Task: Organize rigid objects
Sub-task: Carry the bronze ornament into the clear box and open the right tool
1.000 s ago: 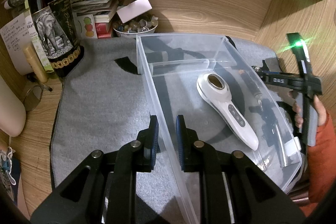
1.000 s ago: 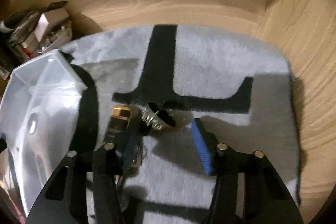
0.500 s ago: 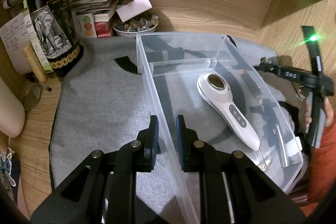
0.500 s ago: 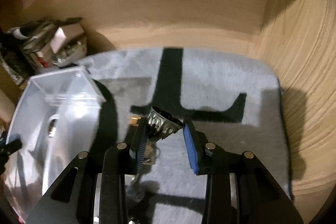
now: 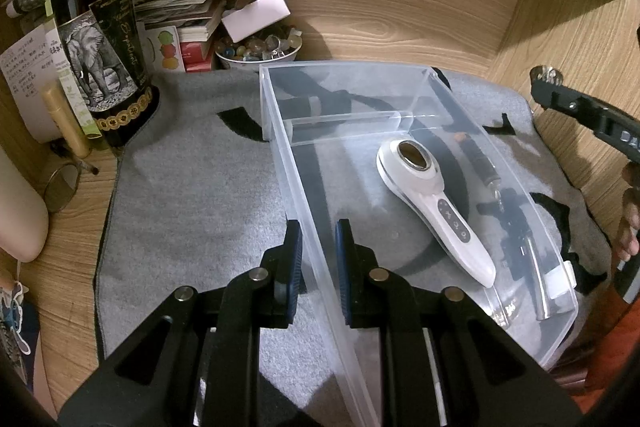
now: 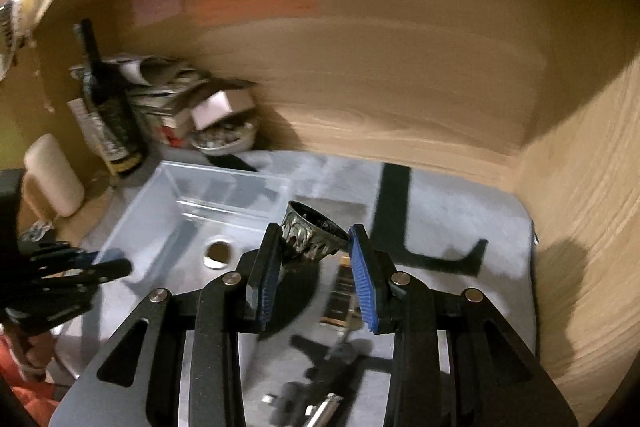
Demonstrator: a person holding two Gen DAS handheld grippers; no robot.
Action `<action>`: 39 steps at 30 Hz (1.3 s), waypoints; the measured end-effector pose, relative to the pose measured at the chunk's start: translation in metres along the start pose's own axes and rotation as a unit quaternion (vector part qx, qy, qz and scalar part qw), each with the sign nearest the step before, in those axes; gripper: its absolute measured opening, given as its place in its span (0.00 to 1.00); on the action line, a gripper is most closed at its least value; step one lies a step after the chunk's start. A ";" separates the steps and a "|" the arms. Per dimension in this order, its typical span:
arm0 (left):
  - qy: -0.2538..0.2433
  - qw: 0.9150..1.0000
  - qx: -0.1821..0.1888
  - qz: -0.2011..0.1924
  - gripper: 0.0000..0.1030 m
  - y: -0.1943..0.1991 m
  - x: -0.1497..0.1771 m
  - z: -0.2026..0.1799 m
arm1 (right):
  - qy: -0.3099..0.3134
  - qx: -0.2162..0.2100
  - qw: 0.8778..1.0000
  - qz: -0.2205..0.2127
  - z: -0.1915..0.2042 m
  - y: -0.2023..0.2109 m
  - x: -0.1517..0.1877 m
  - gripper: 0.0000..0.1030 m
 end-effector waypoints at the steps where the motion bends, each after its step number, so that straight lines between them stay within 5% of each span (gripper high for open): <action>1: 0.000 1.000 0.000 0.000 0.15 0.000 0.000 0.000 | 0.004 -0.005 1.000 -0.002 0.005 0.002 -0.002 0.30; 21: 0.000 1.000 0.001 0.000 0.15 -0.001 -0.001 0.001 | 0.097 -0.106 0.988 0.057 0.096 -0.027 0.025 0.30; 34: 0.000 1.000 0.001 0.000 0.15 -0.001 -0.001 0.000 | 0.133 -0.124 0.978 0.106 0.118 -0.045 0.047 0.30; 39: 0.000 1.000 0.001 0.000 0.15 -0.001 -0.002 0.000 | 0.132 -0.120 0.980 0.093 0.117 -0.041 0.043 0.49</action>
Point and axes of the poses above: each gripper's, at about its wrist camera, not at the fingertips, and y roughly against the way its jaws point, z to its left, x to its underside, the point moved 8 cm from there along -y, roughly the way its jaws point, and after that the axes turned 5 degrees about -z, right-handed, at the moved point
